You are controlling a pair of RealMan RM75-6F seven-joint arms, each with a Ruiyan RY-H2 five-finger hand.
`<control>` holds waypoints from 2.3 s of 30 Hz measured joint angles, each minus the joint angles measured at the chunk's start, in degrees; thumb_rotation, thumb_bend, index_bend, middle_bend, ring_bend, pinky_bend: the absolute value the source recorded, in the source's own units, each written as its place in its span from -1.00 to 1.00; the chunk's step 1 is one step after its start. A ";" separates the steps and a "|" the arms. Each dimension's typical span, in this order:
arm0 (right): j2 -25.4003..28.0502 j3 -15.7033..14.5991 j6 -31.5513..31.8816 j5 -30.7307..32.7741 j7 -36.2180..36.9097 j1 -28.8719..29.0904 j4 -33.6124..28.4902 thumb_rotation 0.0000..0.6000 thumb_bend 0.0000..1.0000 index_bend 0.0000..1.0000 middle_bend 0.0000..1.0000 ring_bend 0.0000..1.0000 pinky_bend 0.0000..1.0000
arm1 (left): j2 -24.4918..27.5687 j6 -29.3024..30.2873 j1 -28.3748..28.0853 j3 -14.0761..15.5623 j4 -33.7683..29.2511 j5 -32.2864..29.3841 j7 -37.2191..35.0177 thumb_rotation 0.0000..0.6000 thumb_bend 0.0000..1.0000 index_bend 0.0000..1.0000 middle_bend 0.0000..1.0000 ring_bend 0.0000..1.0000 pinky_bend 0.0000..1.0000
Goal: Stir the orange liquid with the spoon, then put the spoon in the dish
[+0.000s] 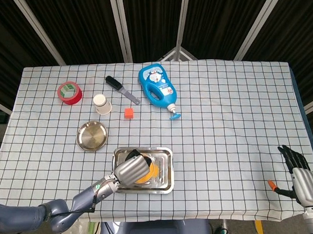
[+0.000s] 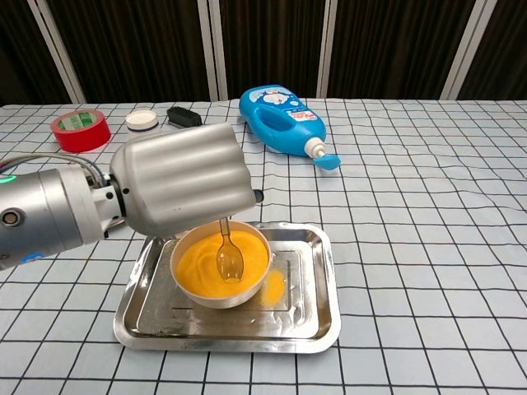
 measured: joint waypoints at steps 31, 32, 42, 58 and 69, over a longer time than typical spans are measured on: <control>0.08 -0.10 -0.37 0.24 0.12 0.03 -0.39 1.00 -0.38 -1.00 -1.00 -1.00 -1.00 | -1.17 1.13 0.37 -2.75 6.63 -1.84 0.95 1.00 0.46 0.61 1.00 1.00 1.00; 0.09 -0.09 -0.37 0.26 0.16 0.03 -0.39 1.00 -0.38 -1.00 -1.00 -1.00 -1.00 | -1.15 0.84 0.17 -2.63 6.70 -1.59 1.49 1.00 0.46 0.61 1.00 1.00 1.00; 0.26 -0.09 -0.49 0.24 0.61 0.07 -0.45 1.00 -0.38 -1.00 -1.00 -1.00 -1.00 | -1.91 -1.60 -0.92 -1.48 6.39 -0.52 3.57 1.00 0.46 0.61 1.00 1.00 1.00; 0.38 -0.02 -0.54 0.41 1.05 0.06 -0.68 1.00 -0.38 -1.00 -1.00 -1.00 -1.00 | -1.62 0.14 -0.10 -0.90 0.27 1.74 -0.32 1.00 0.46 0.61 1.00 1.00 1.00; 0.37 -0.03 -0.65 0.56 0.98 0.06 -0.81 1.00 -0.38 -1.00 -1.00 -1.00 -1.00 | 2.47 0.51 0.39 -0.12 -1.65 3.92 -1.33 1.00 0.46 0.61 1.00 1.00 1.00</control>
